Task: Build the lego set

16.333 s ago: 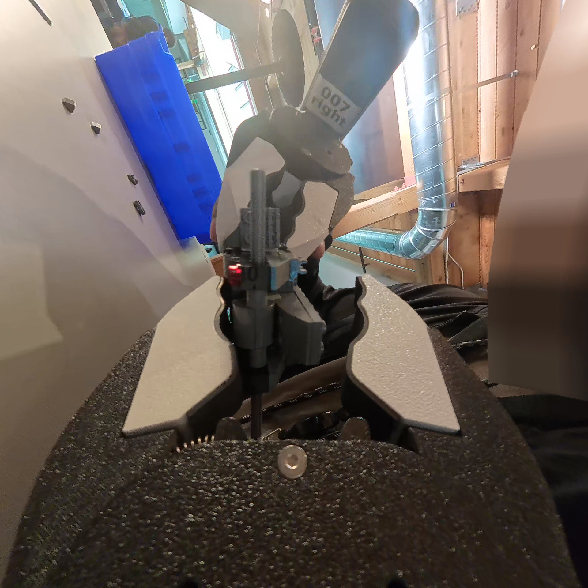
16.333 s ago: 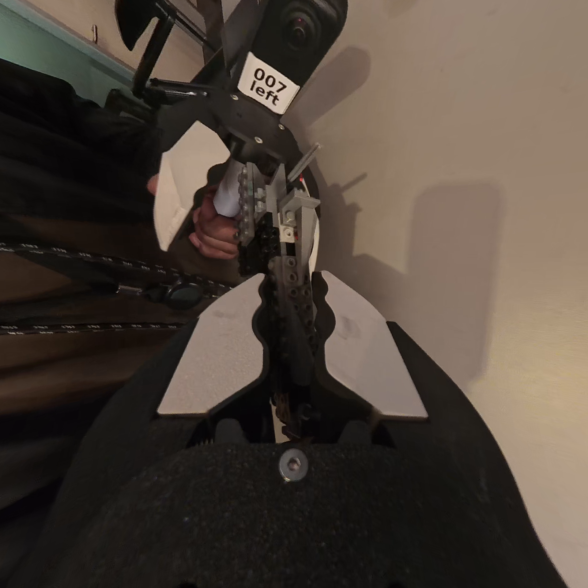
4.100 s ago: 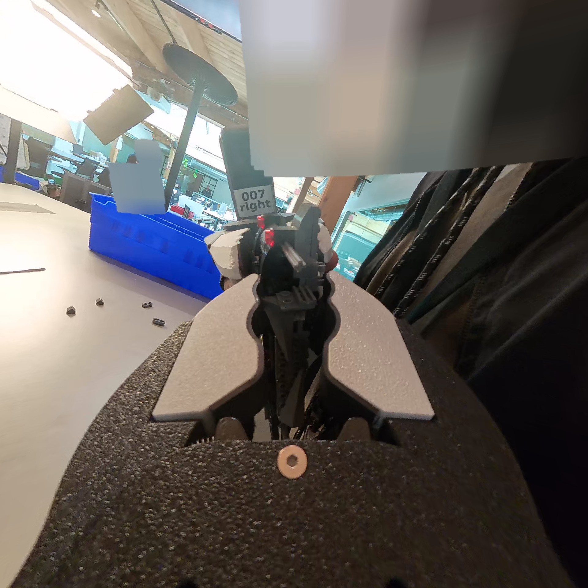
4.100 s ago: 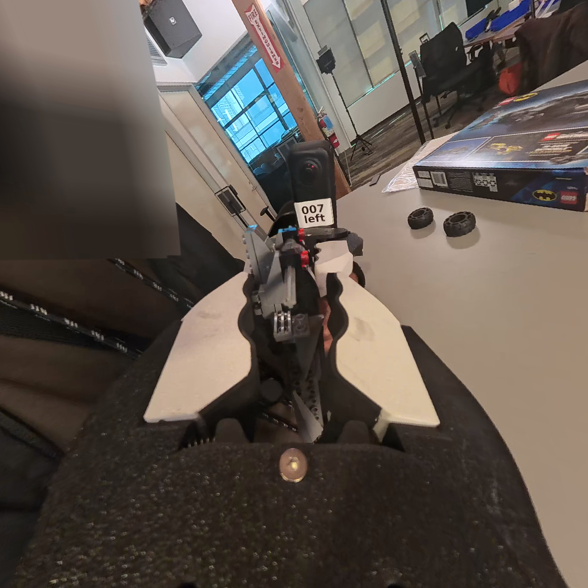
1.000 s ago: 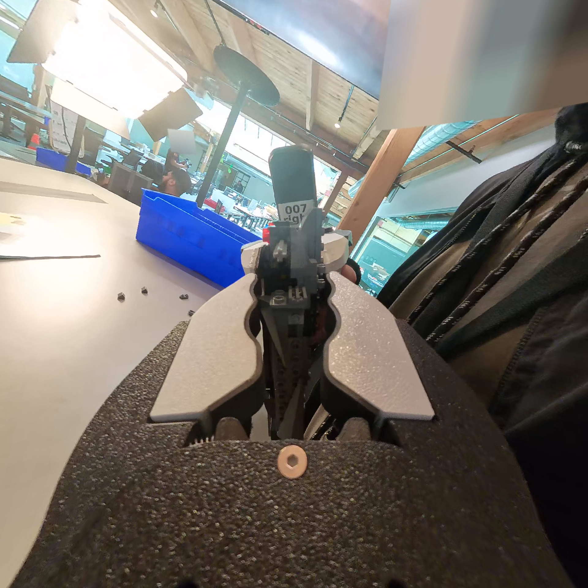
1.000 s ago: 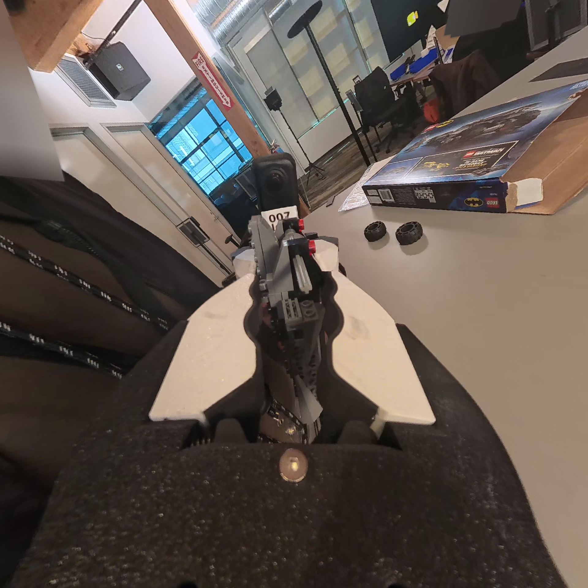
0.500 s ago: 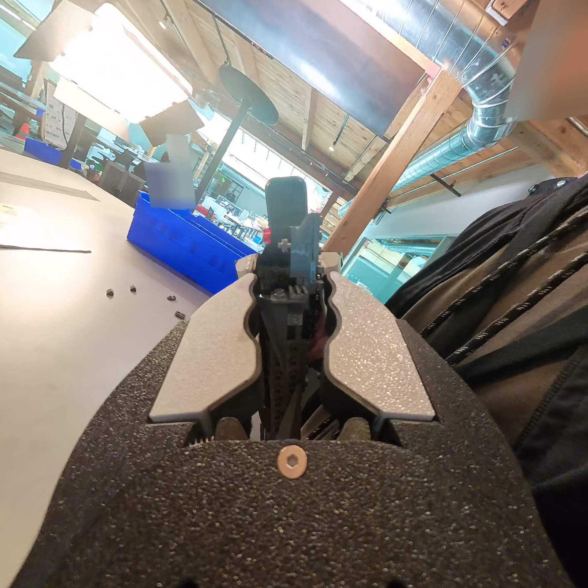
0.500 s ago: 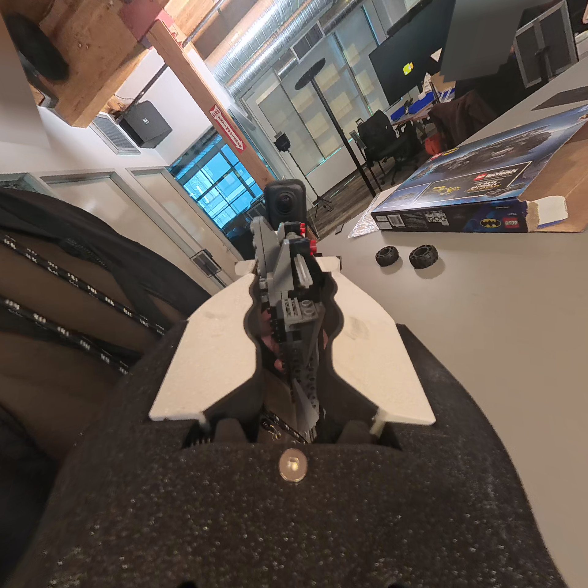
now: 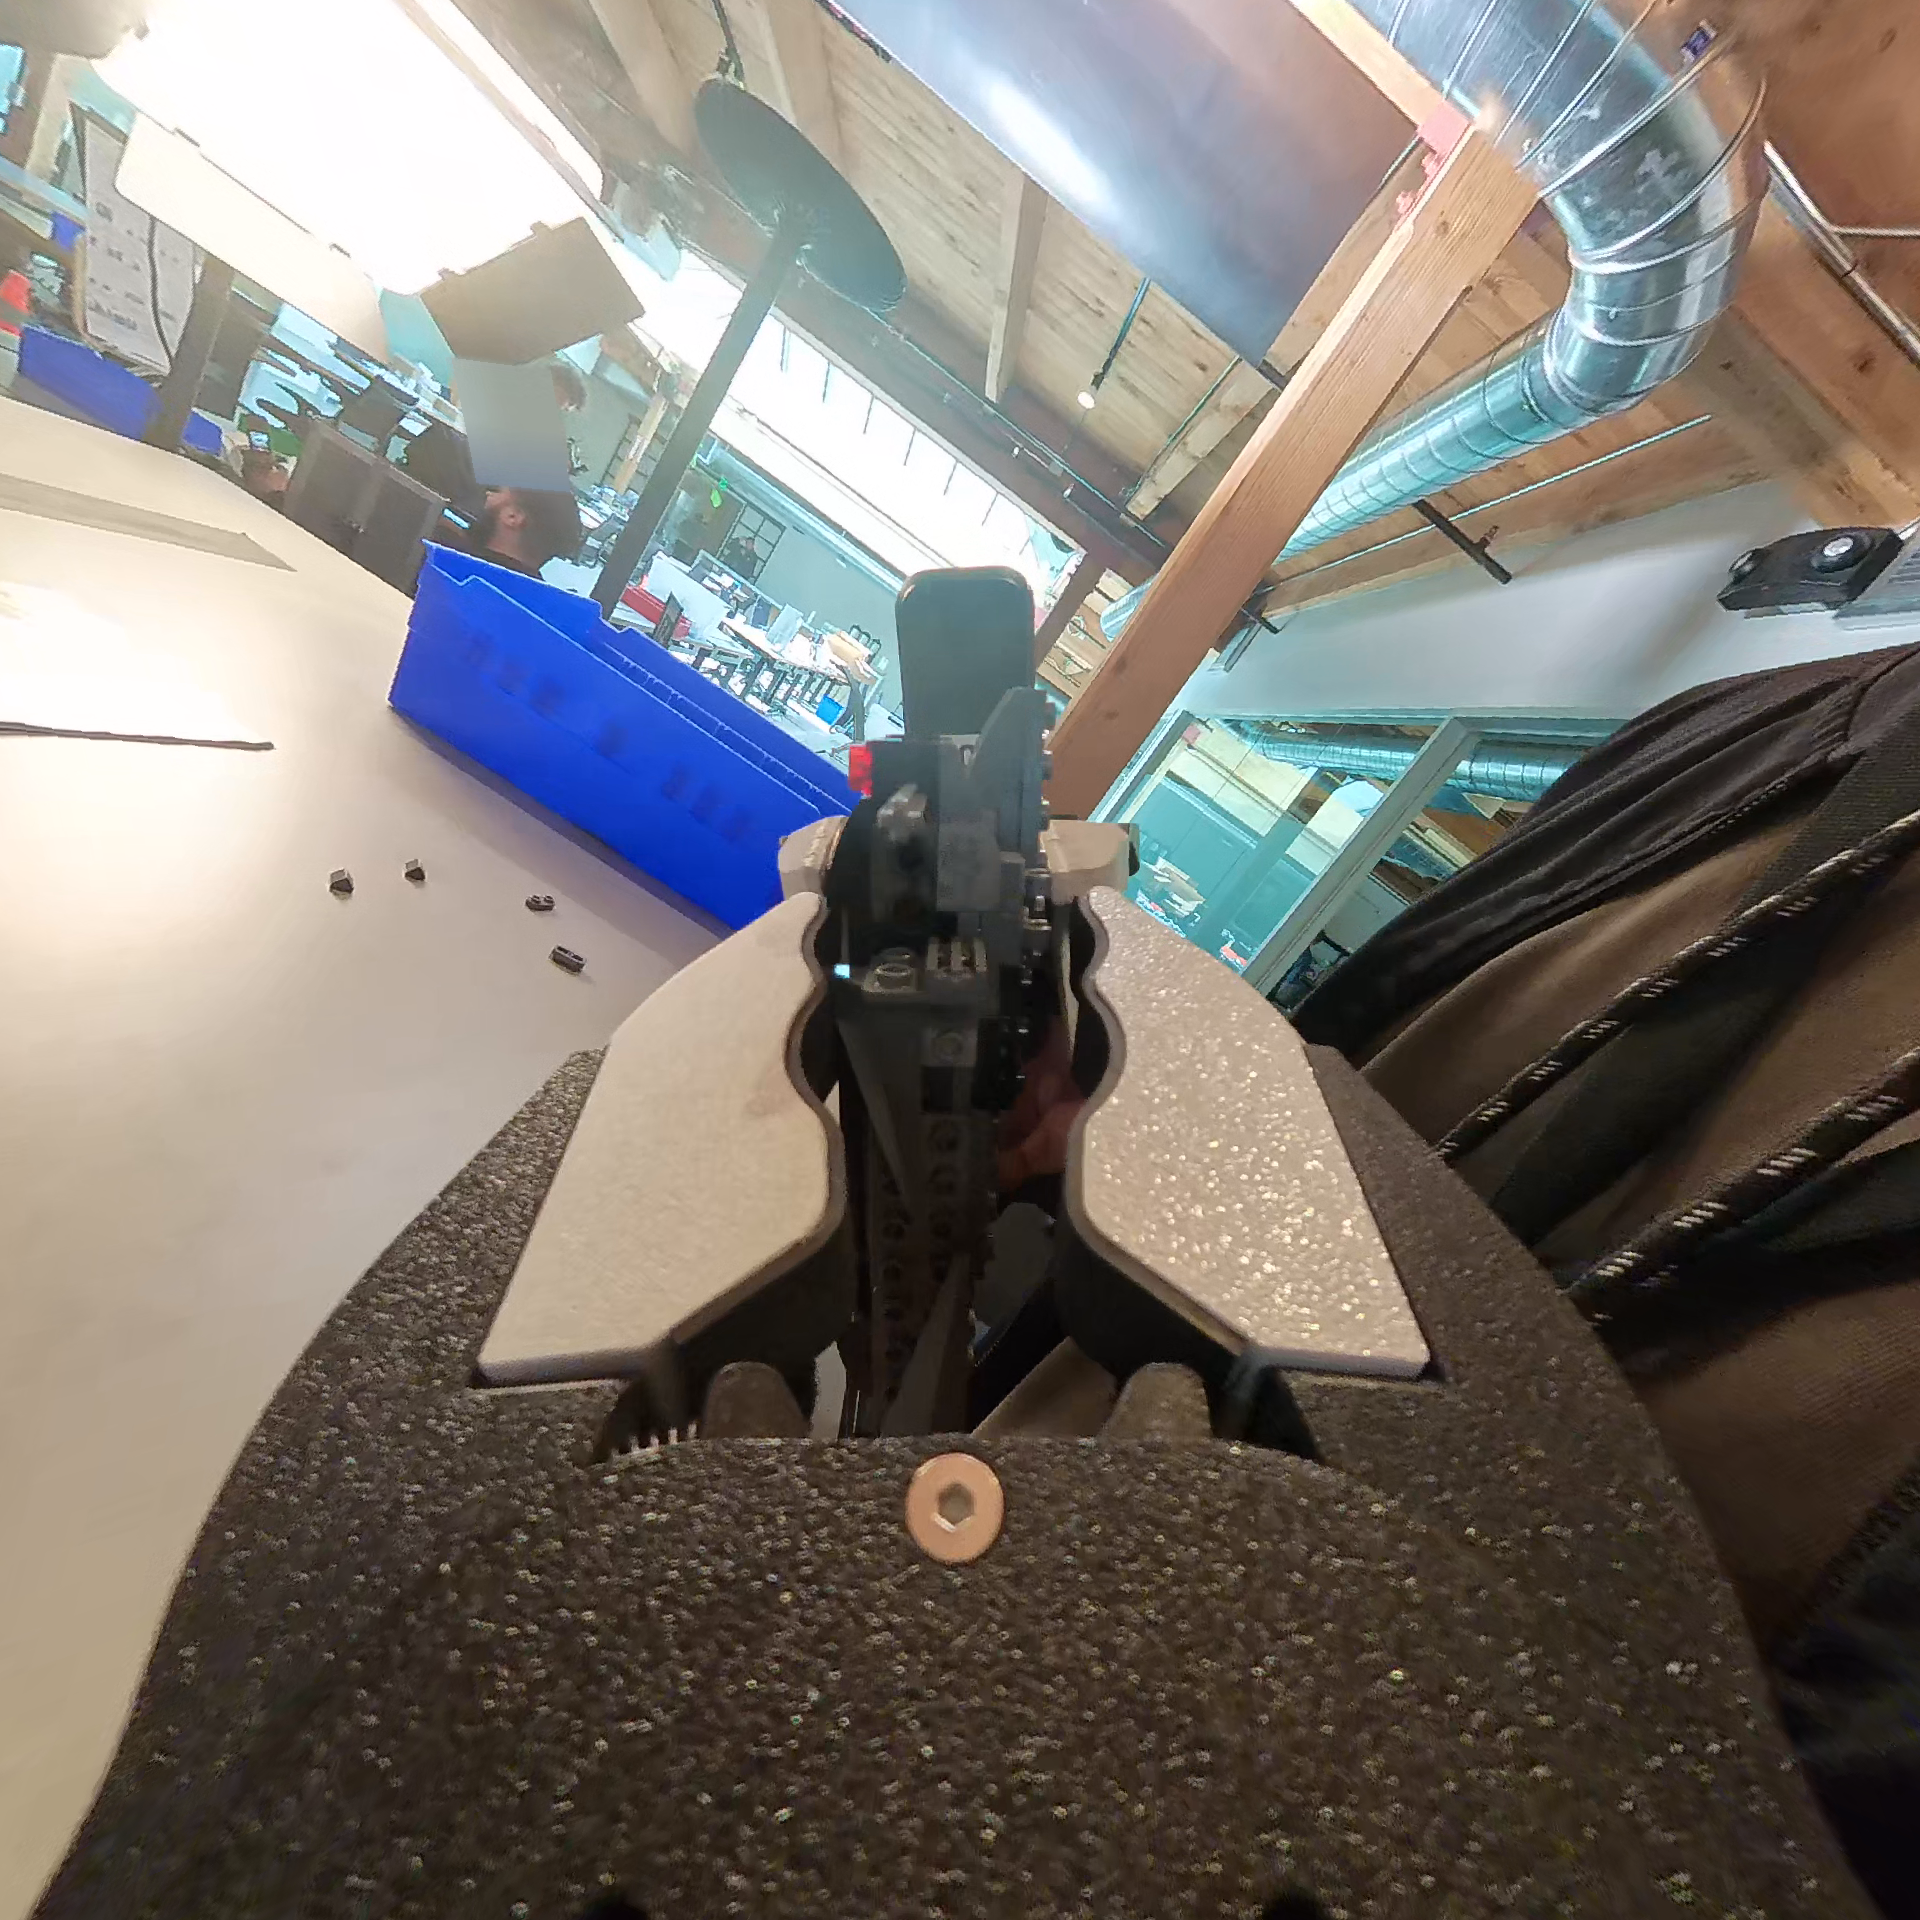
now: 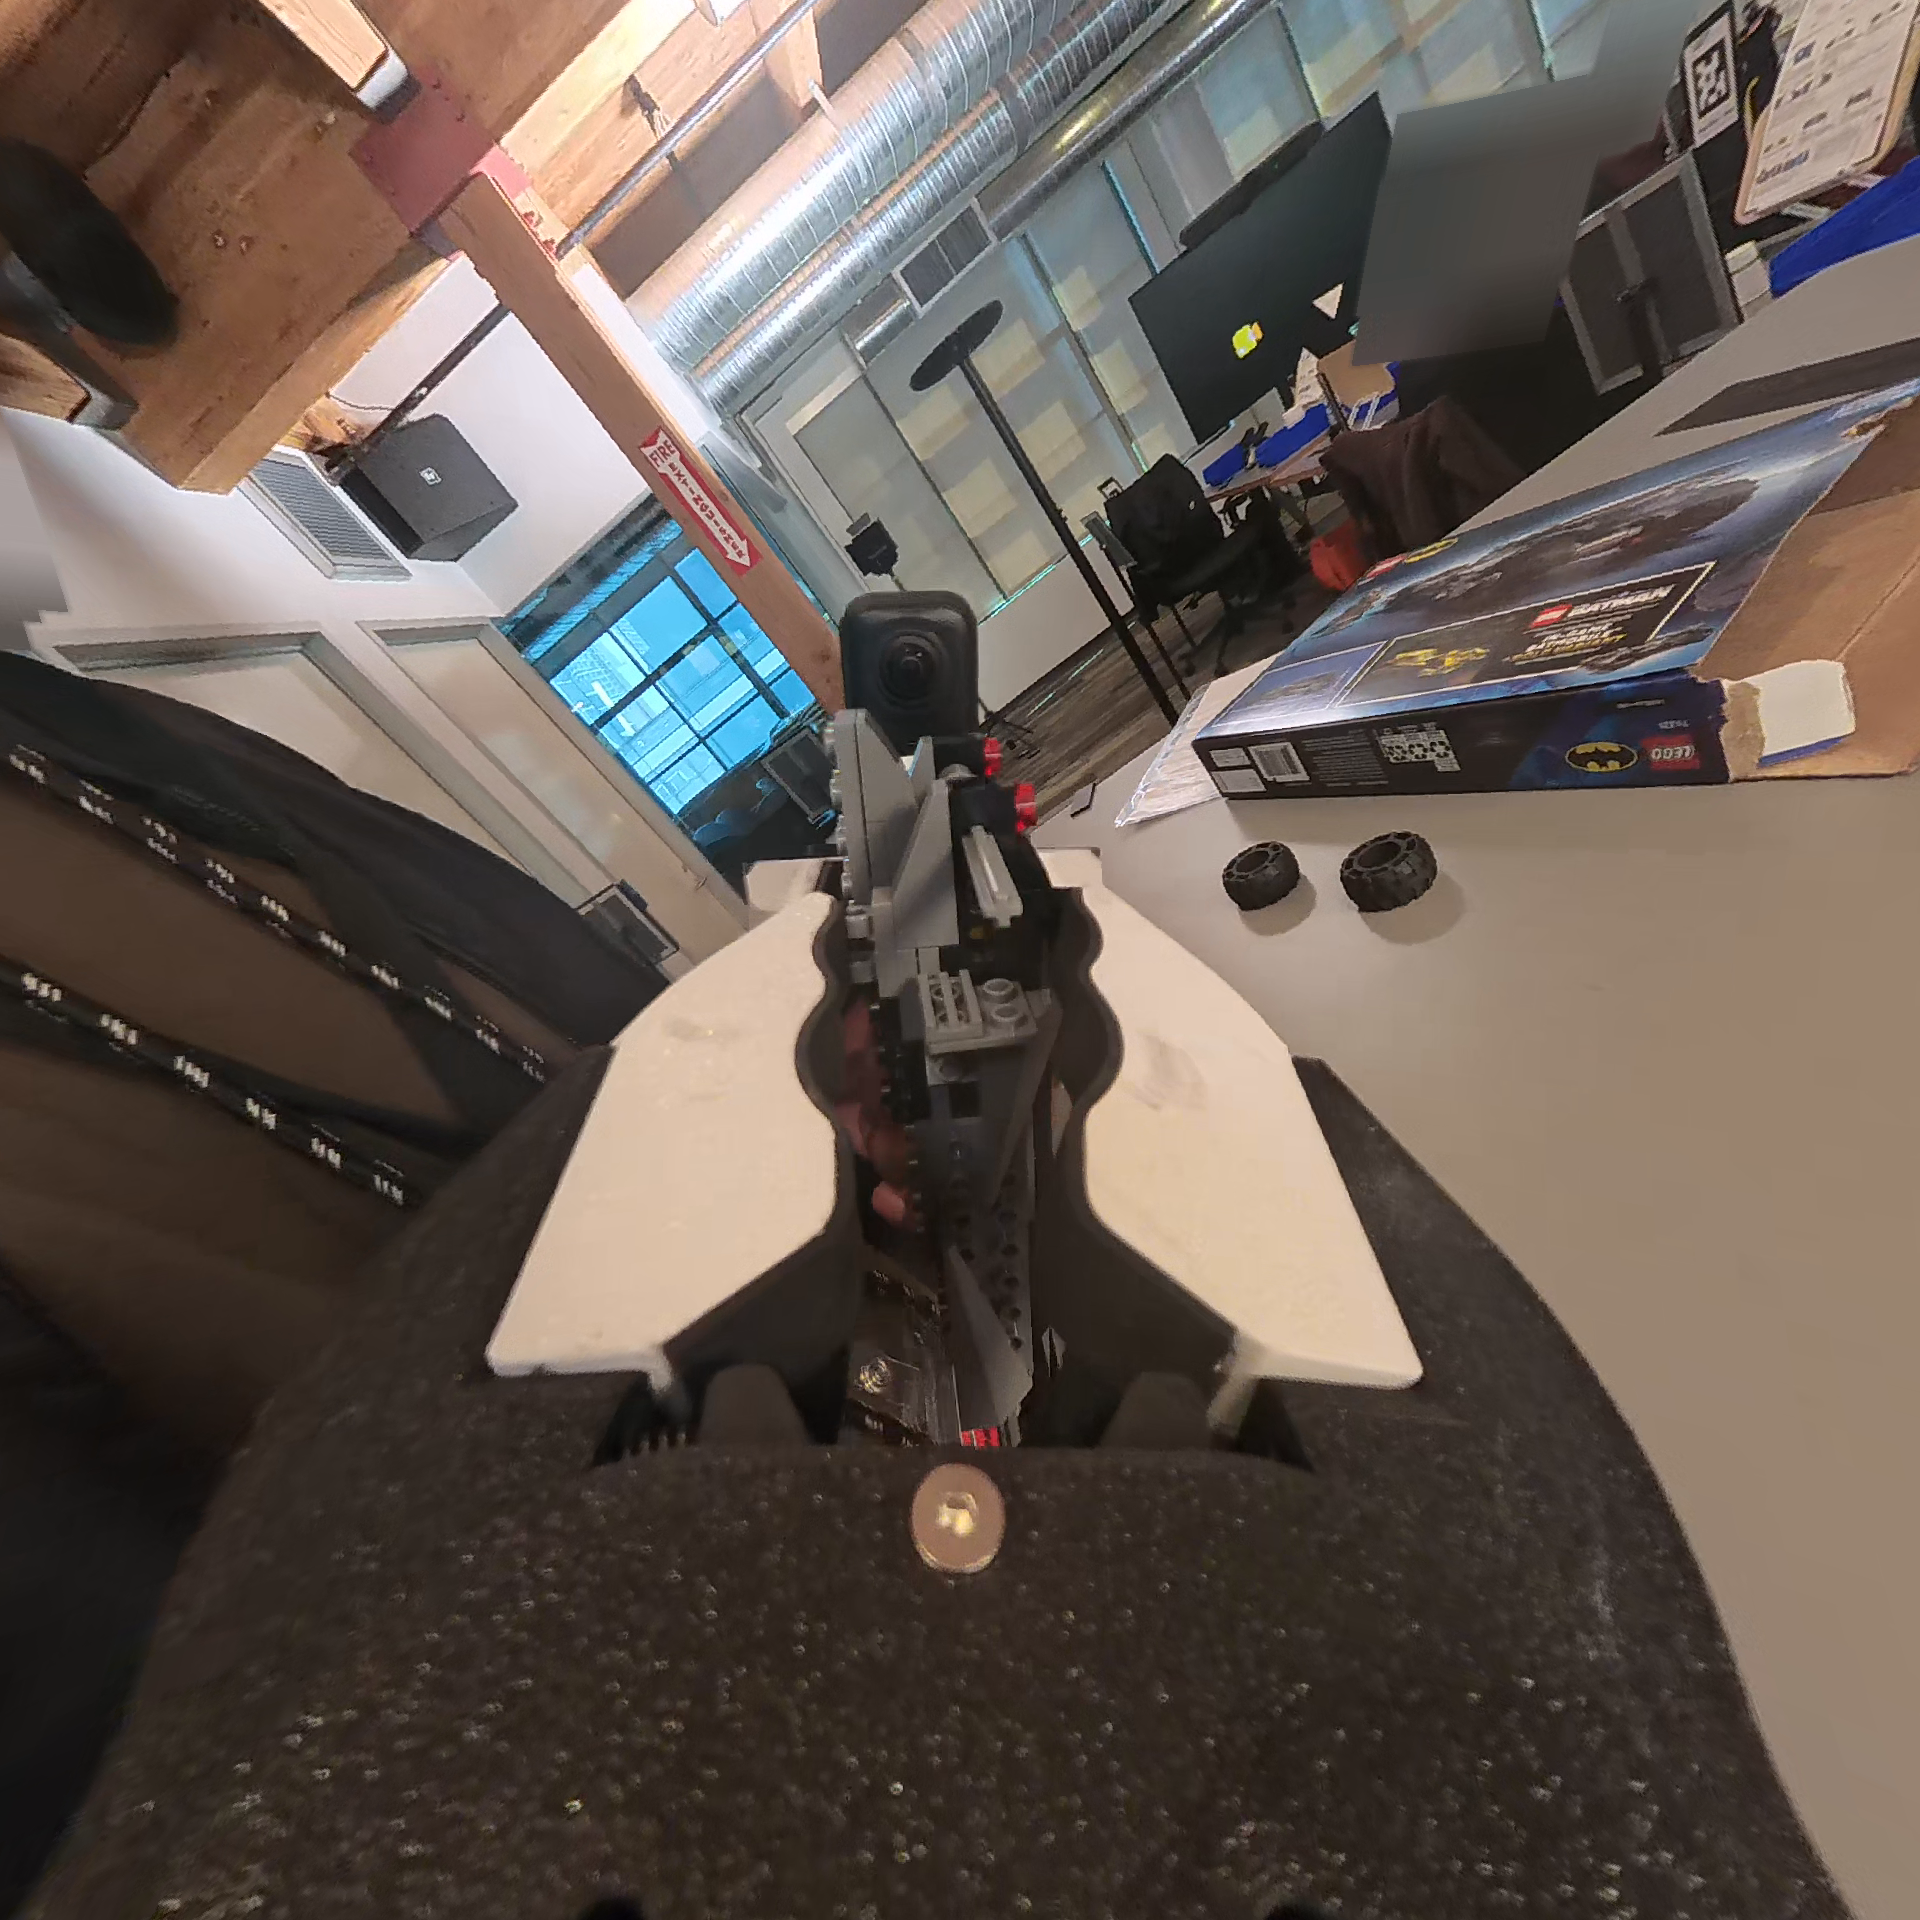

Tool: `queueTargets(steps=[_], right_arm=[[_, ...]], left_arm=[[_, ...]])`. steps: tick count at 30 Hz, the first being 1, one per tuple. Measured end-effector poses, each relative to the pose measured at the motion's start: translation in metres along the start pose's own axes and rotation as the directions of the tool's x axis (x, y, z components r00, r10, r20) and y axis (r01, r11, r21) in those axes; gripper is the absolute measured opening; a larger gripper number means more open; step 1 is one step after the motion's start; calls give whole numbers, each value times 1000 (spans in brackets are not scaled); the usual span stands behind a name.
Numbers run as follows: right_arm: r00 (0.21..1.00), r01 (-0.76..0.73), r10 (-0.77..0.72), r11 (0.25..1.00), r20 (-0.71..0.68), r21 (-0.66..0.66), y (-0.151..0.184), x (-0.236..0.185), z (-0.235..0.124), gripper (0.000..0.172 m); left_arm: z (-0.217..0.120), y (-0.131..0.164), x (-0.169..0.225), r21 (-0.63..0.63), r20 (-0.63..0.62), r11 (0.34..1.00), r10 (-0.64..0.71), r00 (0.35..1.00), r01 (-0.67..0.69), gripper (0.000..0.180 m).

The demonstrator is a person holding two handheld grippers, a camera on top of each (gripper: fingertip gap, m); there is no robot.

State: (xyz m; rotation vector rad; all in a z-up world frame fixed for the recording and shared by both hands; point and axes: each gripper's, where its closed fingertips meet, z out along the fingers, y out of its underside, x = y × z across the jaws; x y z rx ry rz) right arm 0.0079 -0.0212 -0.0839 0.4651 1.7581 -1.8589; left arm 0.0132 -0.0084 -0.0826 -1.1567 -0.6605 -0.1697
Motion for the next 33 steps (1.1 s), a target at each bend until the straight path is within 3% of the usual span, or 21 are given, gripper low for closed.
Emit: queueTargets(steps=[15,22,33], right_arm=[[991,137,-137,991,4,-6,-29,-19,-51,38],[996,82,-81,996,-31,23,-32,-14,-81,38],[999,38,-38,998,-12,49,-32,-8,-99,38]], left_arm=[[57,-3,22,24,-111,997,74,991,-71,37],[86,8,19,55,-130,998,15,991,-7,37],[103,15,15,113,-109,993,-35,993,47,37]])
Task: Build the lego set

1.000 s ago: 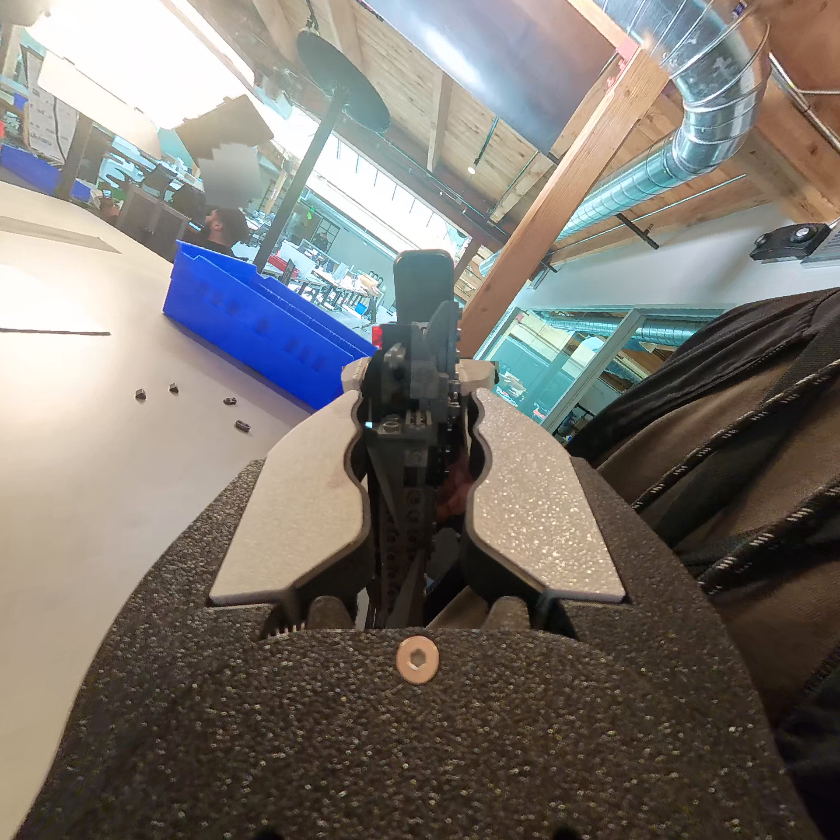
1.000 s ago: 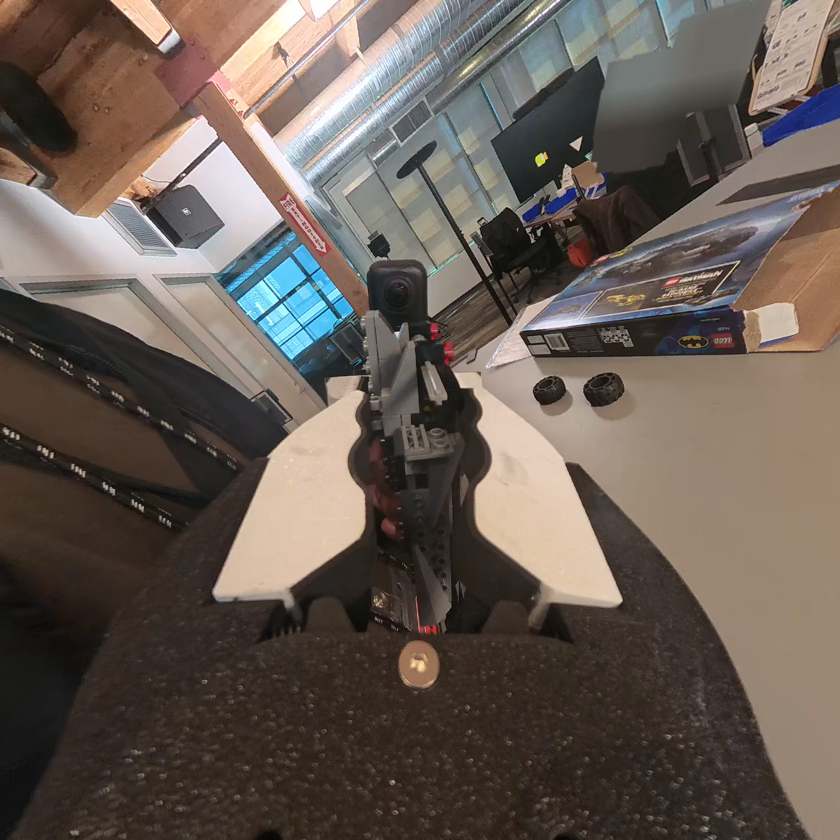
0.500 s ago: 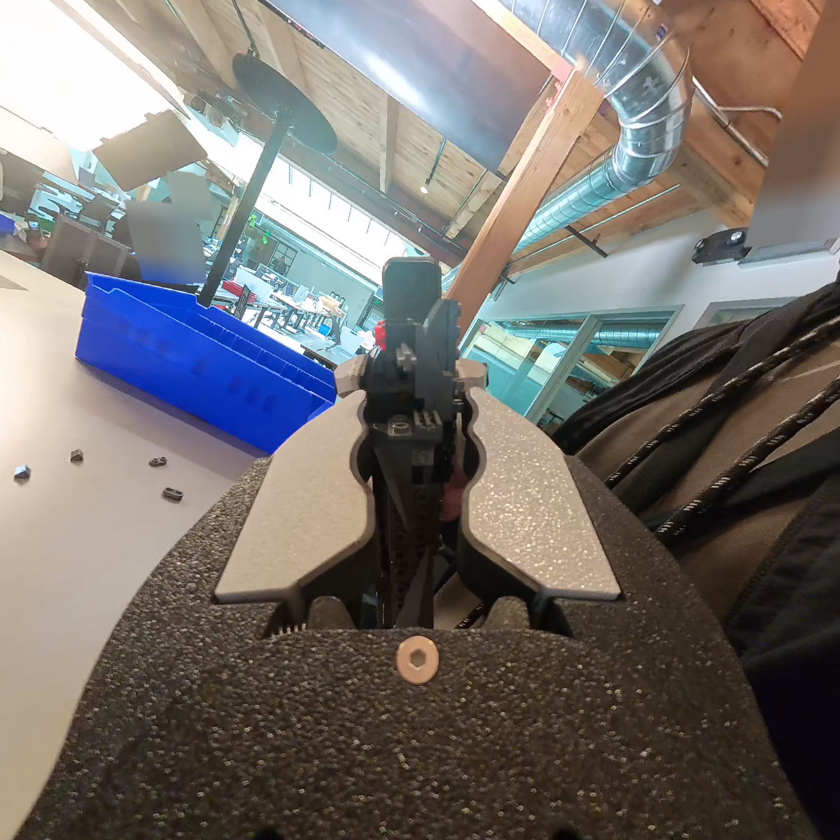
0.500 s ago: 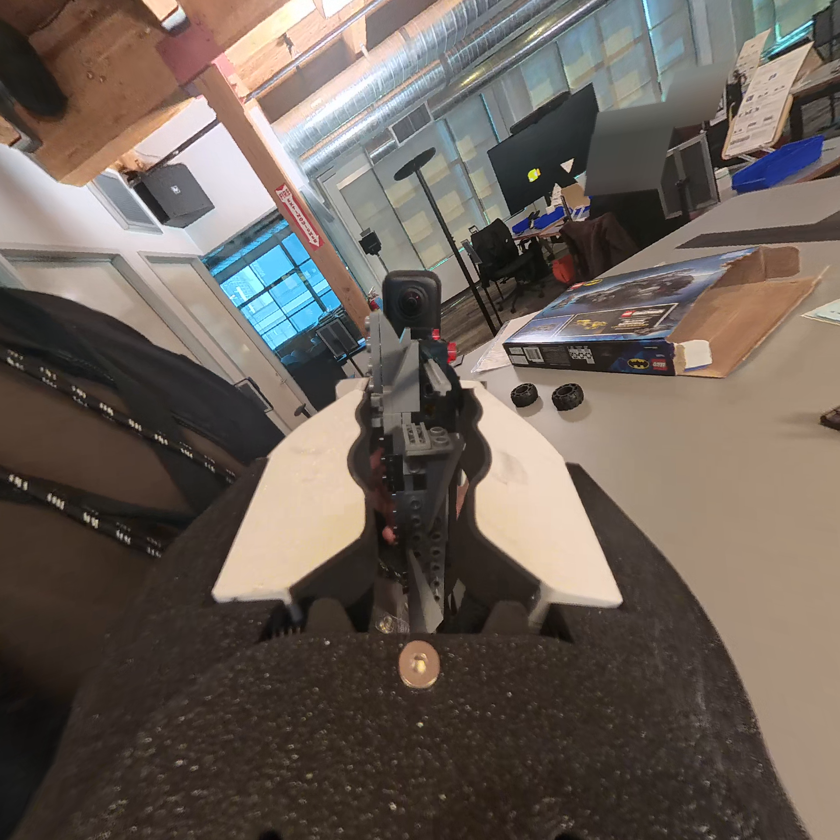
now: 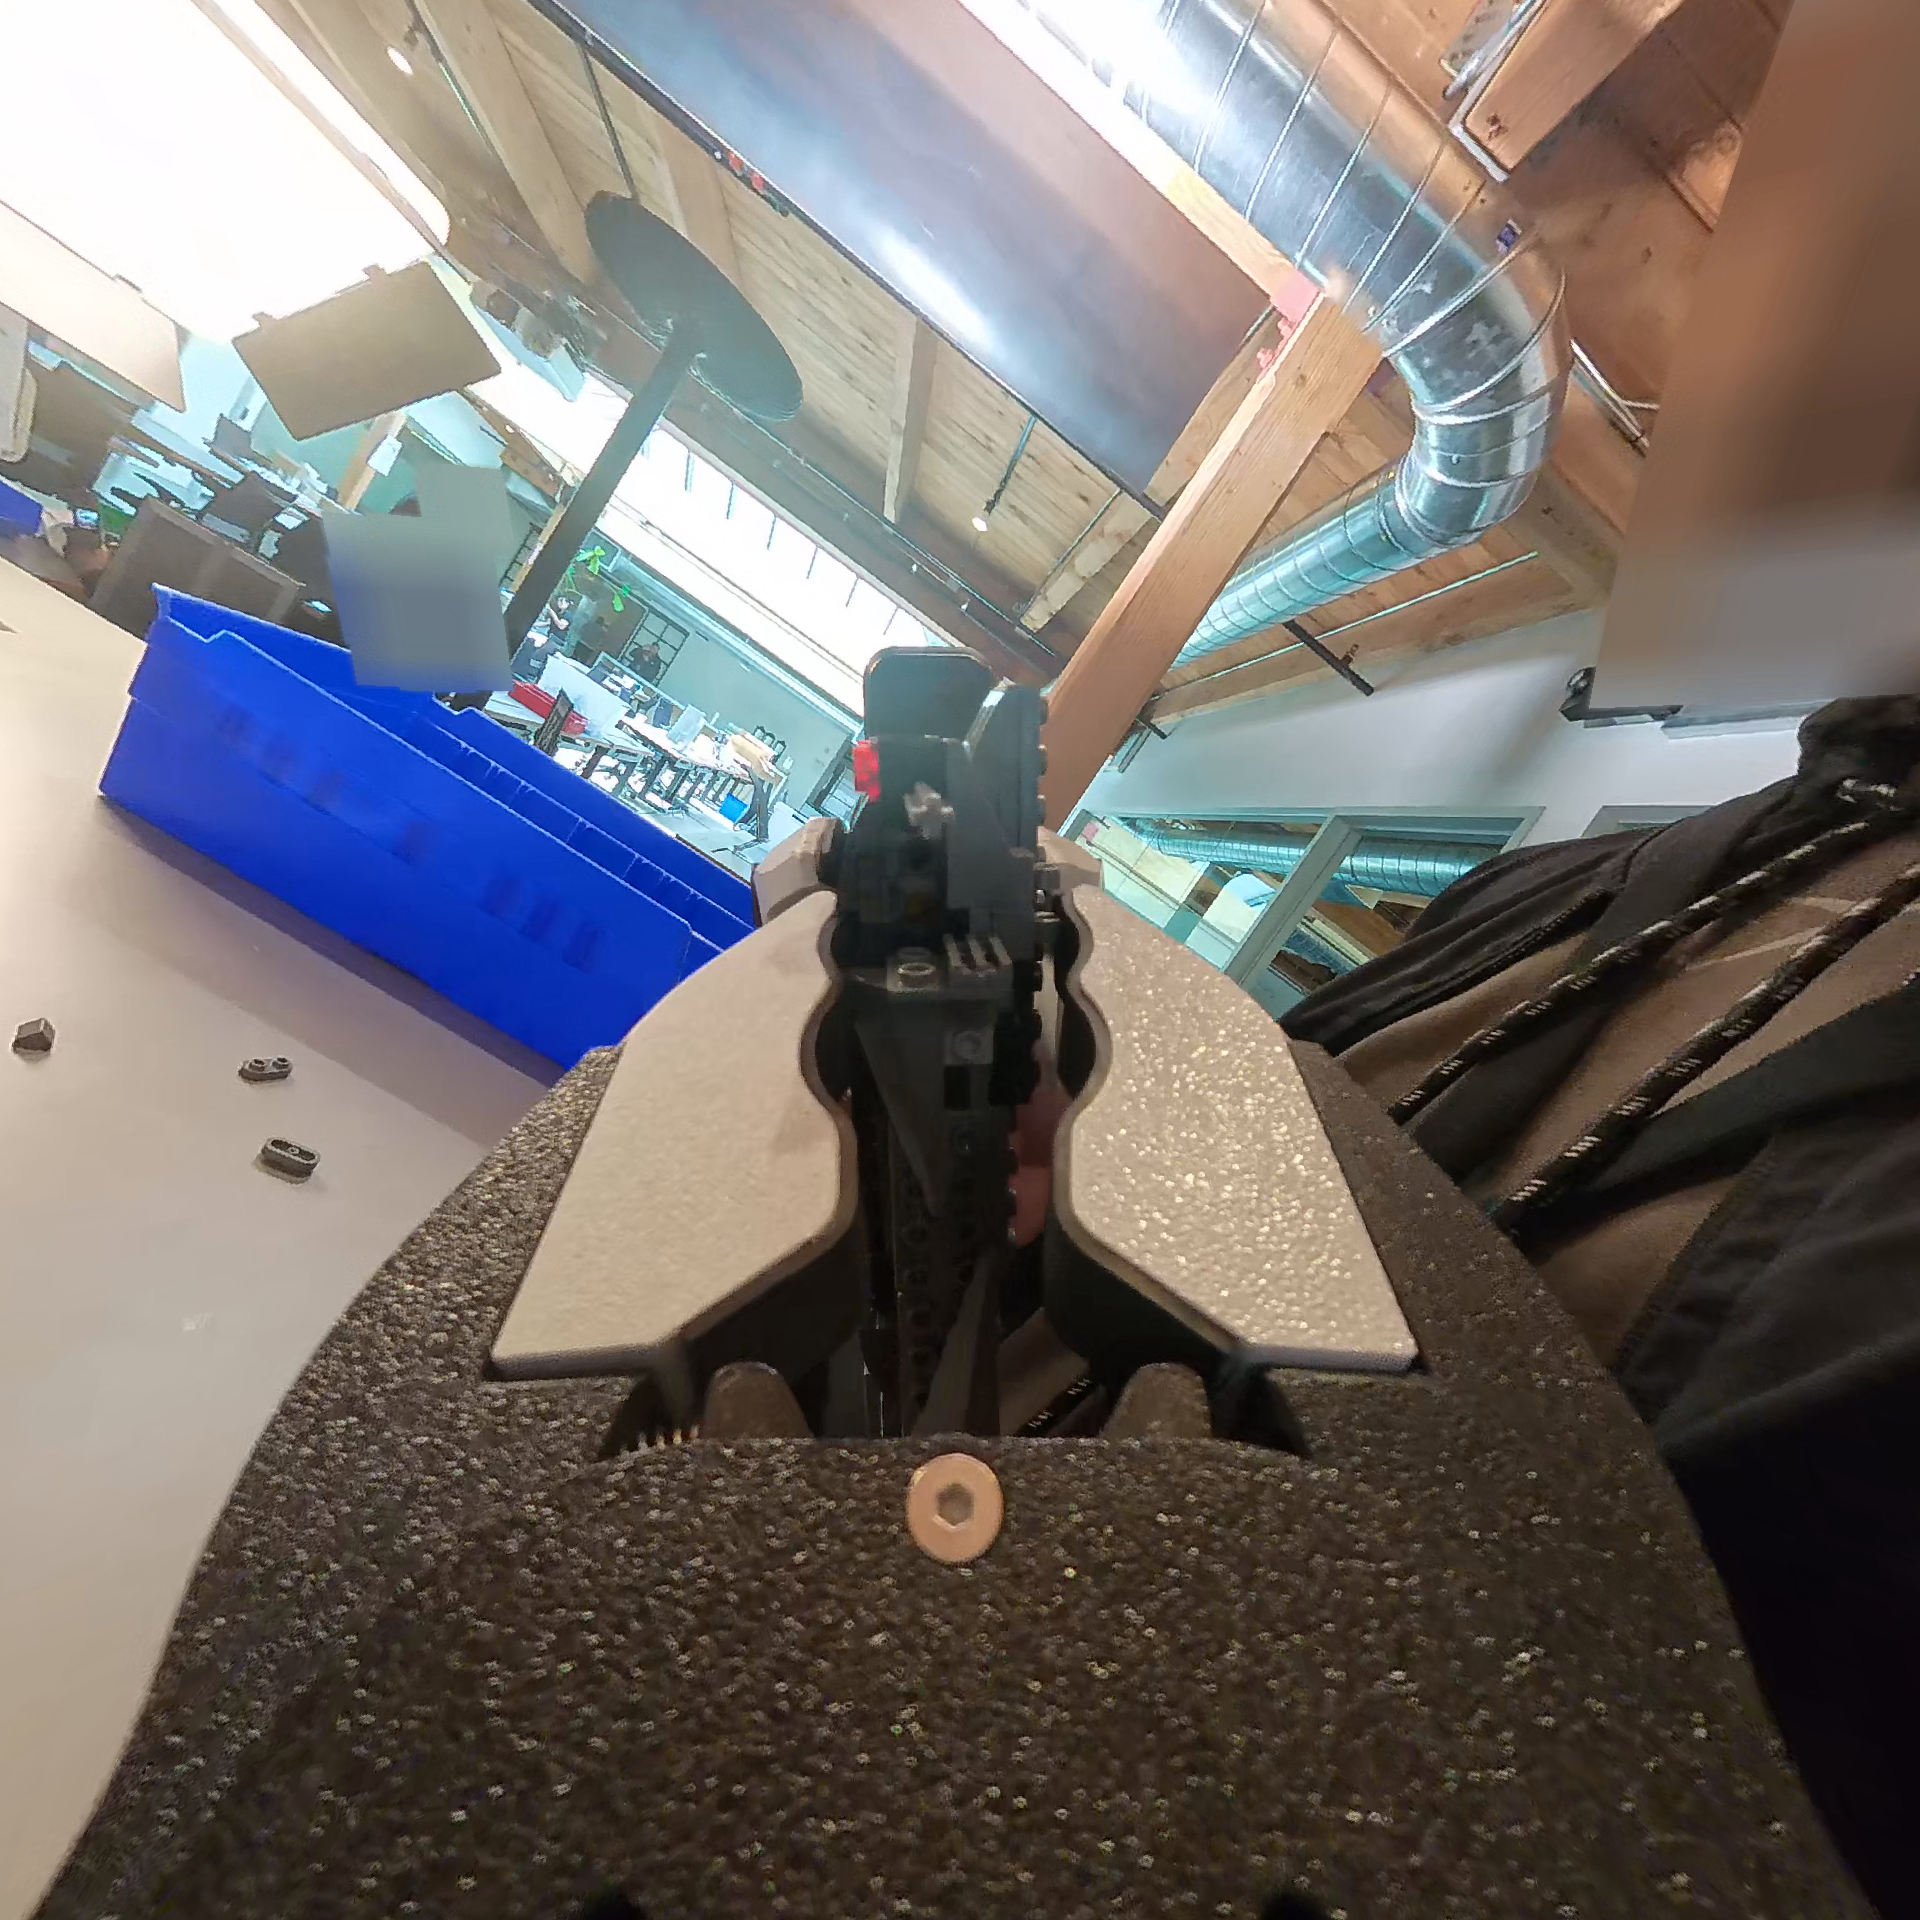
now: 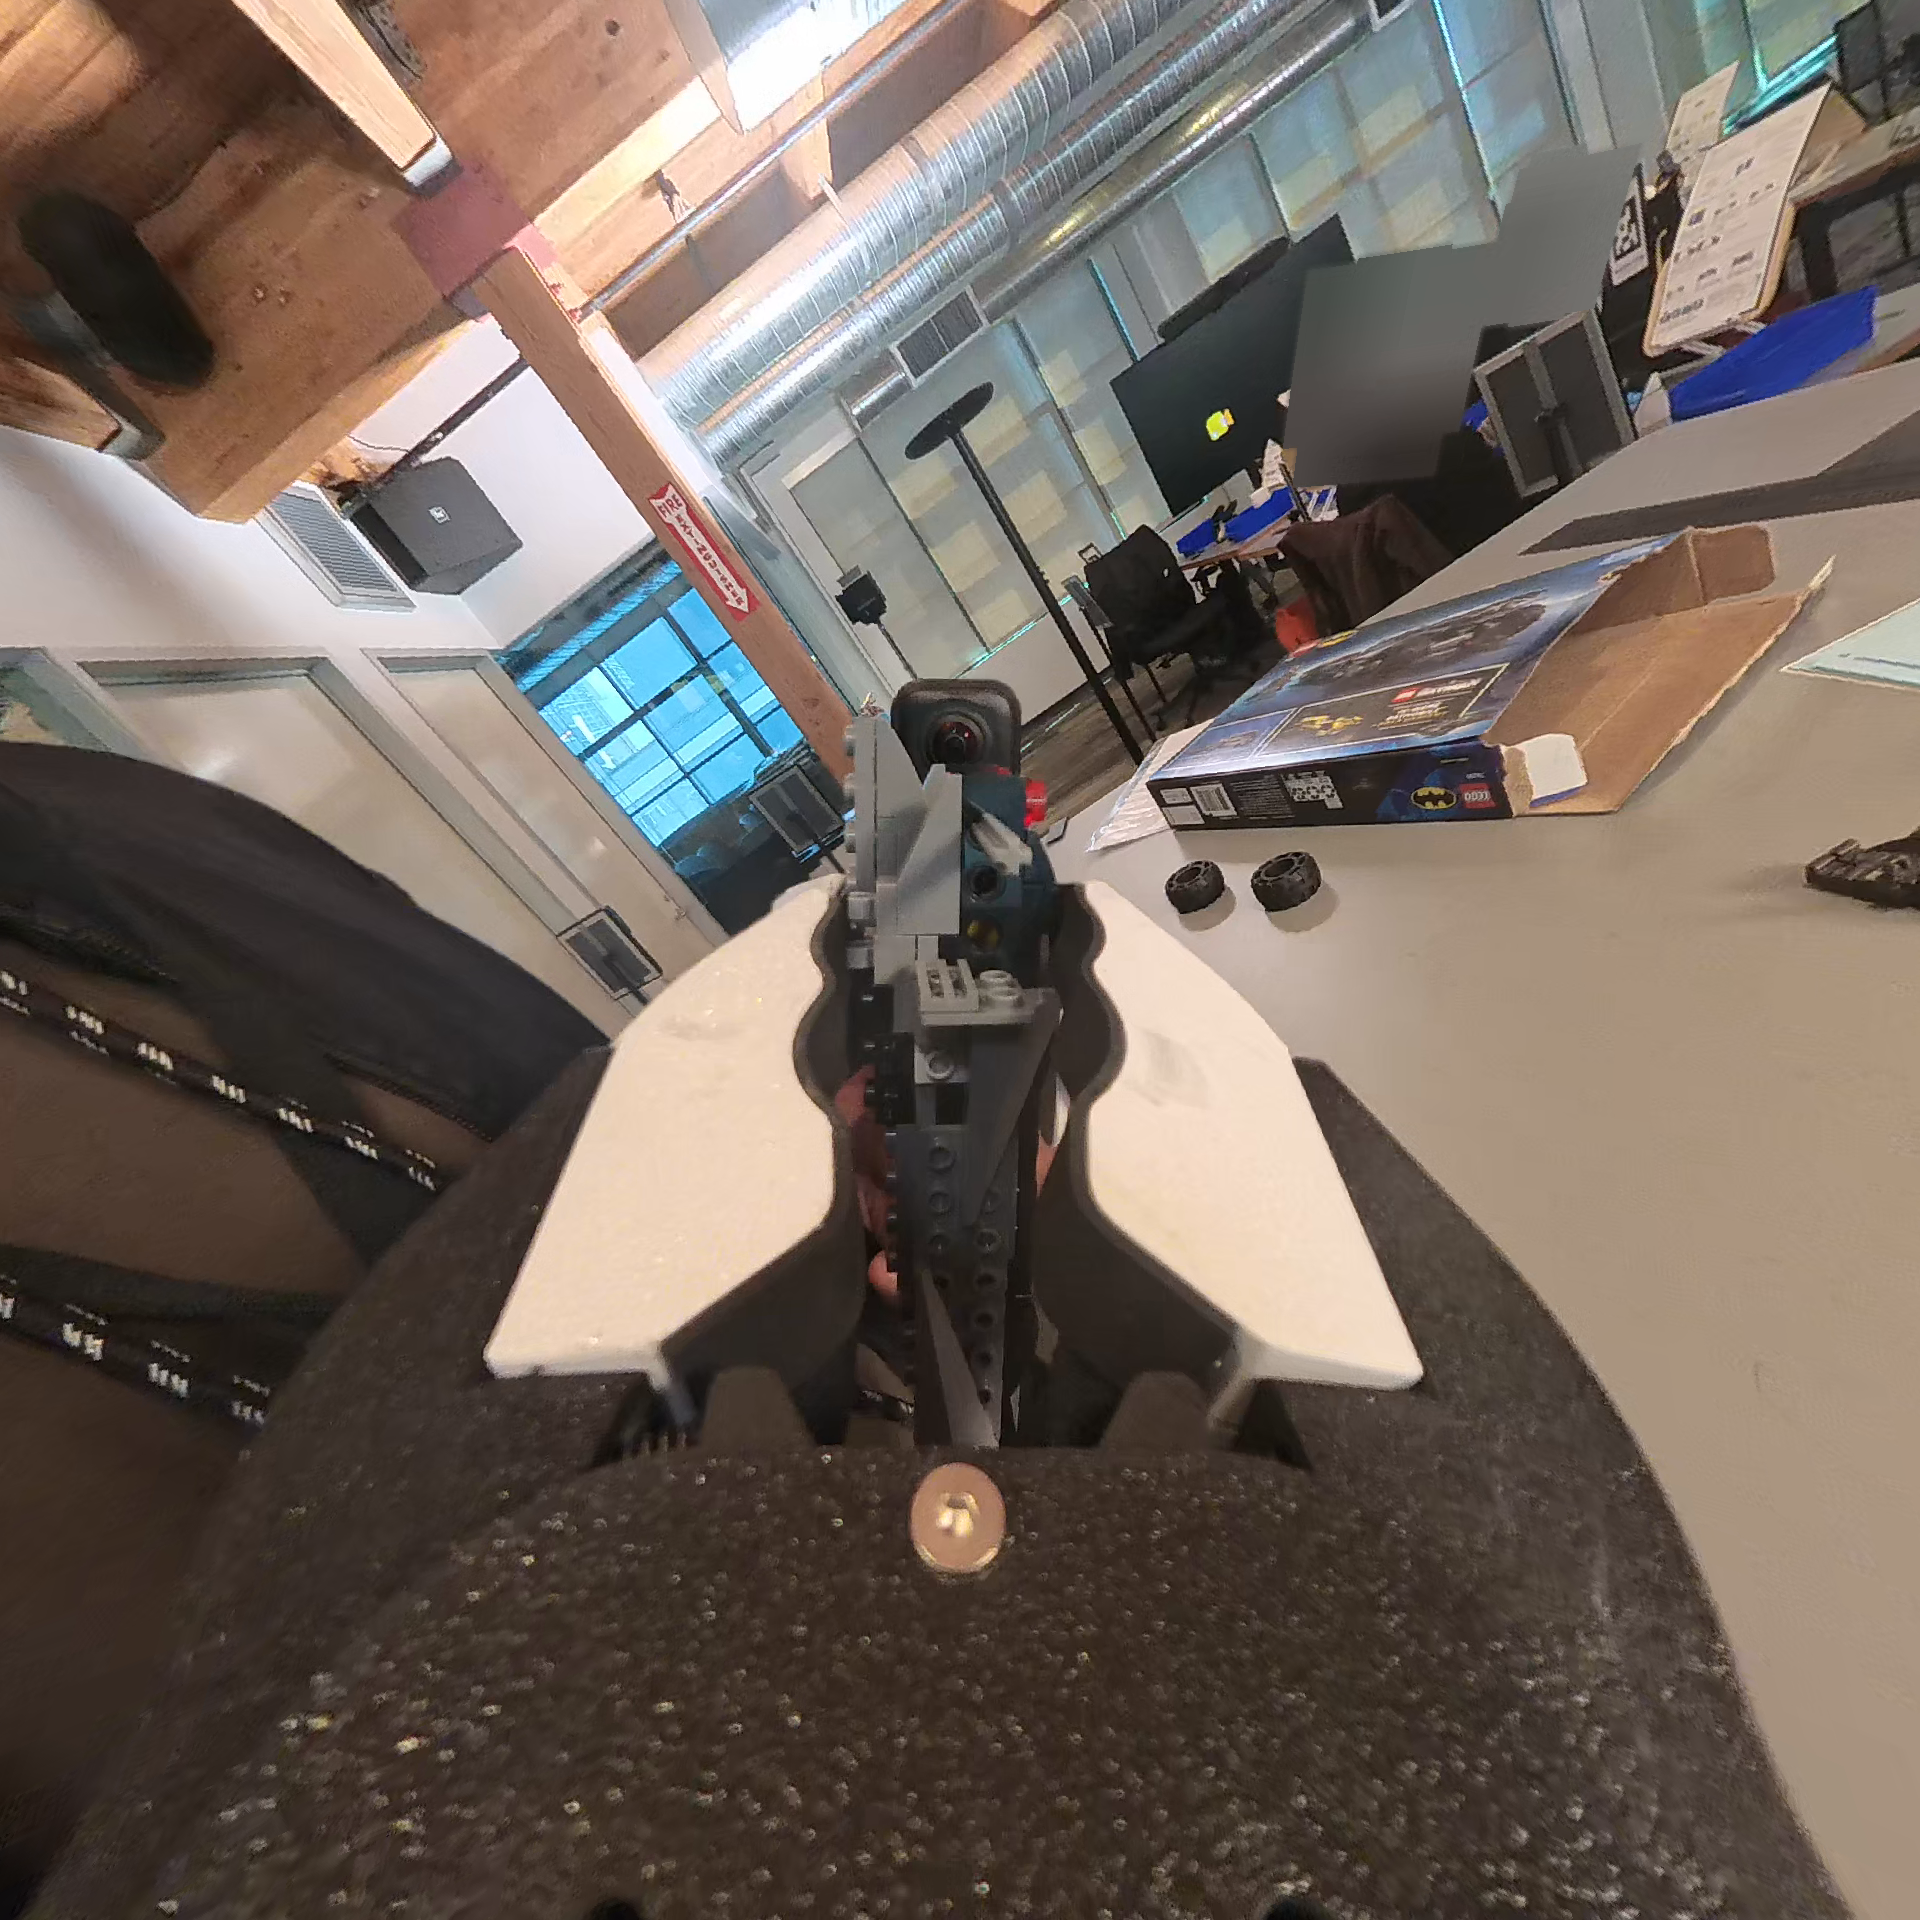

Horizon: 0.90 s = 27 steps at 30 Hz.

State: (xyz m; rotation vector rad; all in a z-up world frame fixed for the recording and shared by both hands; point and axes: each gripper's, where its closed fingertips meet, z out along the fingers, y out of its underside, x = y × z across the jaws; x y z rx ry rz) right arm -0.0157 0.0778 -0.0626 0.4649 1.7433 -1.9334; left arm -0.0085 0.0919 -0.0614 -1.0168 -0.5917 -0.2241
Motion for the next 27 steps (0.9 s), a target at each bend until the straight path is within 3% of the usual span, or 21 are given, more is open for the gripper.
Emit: queueTargets(steps=[7,19,23,27], right_arm=[[1000,-25,25,999,13,-22,-7,-5,-1,38],[996,91,-89,994,24,-64,-7,-30,18,38],[995,96,-99,991,-22,-90,-1,-31,26,38],[974,144,-164,981,-159,-127,3,-22,32,42]], left_arm=[[6,-3,5,54,-6,997,-48,999,48,37],[-9,-14,32,108,-72,993,55,996,-47,36],[-19,-15,33,139,-100,990,45,994,-31,36],[-31,-17,28,205,-129,977,-27,991,54,36]])
